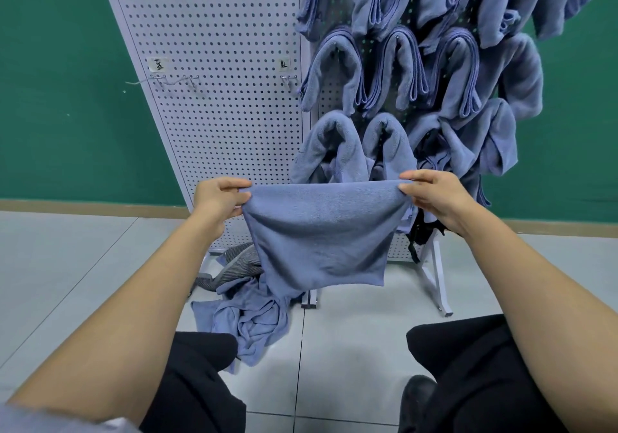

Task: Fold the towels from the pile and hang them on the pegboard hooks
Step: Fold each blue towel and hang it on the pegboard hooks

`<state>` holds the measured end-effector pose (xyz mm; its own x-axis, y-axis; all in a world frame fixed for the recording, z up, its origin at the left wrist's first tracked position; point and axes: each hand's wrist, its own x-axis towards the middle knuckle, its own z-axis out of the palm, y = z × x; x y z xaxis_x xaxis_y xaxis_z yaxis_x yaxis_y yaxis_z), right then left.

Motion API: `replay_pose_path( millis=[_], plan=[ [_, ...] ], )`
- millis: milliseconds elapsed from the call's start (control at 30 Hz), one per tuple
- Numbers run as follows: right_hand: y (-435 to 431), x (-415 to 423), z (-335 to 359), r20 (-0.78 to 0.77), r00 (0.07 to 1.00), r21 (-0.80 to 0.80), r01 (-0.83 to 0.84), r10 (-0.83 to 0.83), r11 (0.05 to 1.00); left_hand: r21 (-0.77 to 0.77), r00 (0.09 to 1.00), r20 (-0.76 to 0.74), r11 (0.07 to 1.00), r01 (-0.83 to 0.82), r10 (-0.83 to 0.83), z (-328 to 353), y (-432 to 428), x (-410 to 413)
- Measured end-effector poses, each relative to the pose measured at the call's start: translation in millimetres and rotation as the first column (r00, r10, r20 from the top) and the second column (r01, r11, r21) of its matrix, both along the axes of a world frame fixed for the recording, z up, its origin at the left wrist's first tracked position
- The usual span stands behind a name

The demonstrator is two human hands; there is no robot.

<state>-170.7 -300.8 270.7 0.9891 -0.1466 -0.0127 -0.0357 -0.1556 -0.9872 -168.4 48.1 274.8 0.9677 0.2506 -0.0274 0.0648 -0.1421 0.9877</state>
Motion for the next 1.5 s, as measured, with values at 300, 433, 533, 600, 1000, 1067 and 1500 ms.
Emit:
replay_pose_path(
  millis=[300,433,533,600,1000,1067,1500],
  plan=[
    [-5.2,2.7,-8.8,0.148,0.988,-0.655,0.072,0.035,0.753,0.609,0.989,0.104,0.793,0.018,-0.102,-7.4,4.9,6.7],
    [-7.7,0.1,-4.7,0.182,0.983,-0.719,0.110,0.034,0.686,0.659,0.994,0.091,0.752,-0.009,-0.068,-6.9,14.3,12.4],
    [-11.2,-1.7,-4.4,0.122,0.992,-0.539,0.051,0.018,0.841,0.439,0.997,-0.004,0.896,0.073,-0.079,-6.3,20.4,13.0],
    [-11.5,-4.9,-3.2,0.058,0.998,-0.284,-0.016,0.034,0.959,0.124,0.986,-0.087,0.981,0.151,-0.141,-2.9,22.2,11.2],
    [26.6,10.9,13.4,-0.230,0.971,0.443,0.050,0.059,0.895,-0.483,0.973,-0.226,0.872,-0.073,-0.044,6.1,-12.9,17.6],
    [46.9,8.0,20.3,-0.161,0.985,0.373,0.005,0.059,0.928,-0.400,0.989,-0.140,0.916,-0.020,-0.040,11.9,-33.1,14.5],
    [116.3,-13.5,20.7,0.055,0.993,0.085,-0.109,0.105,0.990,-0.108,0.978,0.079,0.974,0.201,-0.193,18.3,-96.5,-11.2]
  ],
)
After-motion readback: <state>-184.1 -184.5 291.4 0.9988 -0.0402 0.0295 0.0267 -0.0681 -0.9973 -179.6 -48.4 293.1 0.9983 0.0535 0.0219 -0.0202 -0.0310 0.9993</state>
